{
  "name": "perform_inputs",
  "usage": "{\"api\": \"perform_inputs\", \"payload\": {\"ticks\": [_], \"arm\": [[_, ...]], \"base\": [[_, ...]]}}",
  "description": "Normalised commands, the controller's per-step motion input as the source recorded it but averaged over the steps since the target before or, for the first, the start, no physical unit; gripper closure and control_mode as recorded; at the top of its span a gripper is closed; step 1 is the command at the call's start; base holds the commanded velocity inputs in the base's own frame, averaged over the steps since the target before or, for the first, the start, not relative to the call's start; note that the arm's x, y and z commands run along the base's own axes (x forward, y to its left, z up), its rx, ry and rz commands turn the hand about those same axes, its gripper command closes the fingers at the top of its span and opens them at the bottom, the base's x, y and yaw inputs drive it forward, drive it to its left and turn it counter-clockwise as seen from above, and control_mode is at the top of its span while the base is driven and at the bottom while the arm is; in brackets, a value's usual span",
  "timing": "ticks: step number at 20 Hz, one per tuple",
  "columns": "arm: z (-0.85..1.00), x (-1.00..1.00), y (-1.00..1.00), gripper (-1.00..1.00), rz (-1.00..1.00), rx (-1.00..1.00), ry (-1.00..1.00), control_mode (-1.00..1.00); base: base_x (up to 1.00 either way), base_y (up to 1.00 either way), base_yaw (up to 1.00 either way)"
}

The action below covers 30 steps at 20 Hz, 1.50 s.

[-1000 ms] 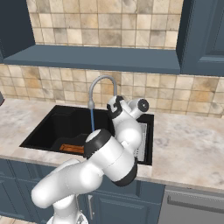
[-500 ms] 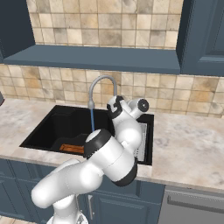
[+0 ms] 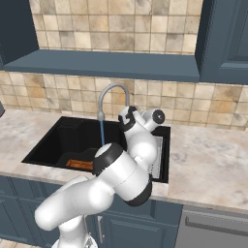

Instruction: Turn on the sink faucet with hot water and rinse the cutting board for ten seconds, then turn off the faucet. Push the cutting board to reach the water if necessary.

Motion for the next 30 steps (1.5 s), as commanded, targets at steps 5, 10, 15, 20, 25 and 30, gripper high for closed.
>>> {"api": "perform_inputs", "payload": {"ticks": [5,10,15,20,25,30], "arm": [[0.00,0.00,0.00,-1.00,0.00,0.00,0.00,-1.00],[0.00,0.00,0.00,-1.00,0.00,0.00,0.00,-1.00],[0.00,0.00,0.00,-1.00,0.00,0.00,0.00,-1.00],[0.00,0.00,0.00,-1.00,0.00,0.00,0.00,-1.00],[-0.06,0.09,0.00,-1.00,0.00,0.00,-0.02,-1.00],[-0.06,0.15,0.00,-1.00,0.00,0.00,-0.07,-1.00]], "base": [[0.00,0.00,0.00],[0.00,0.00,0.00],[0.00,0.00,0.00],[0.00,0.00,0.00],[0.00,0.00,0.00],[0.00,0.00,0.00]]}}
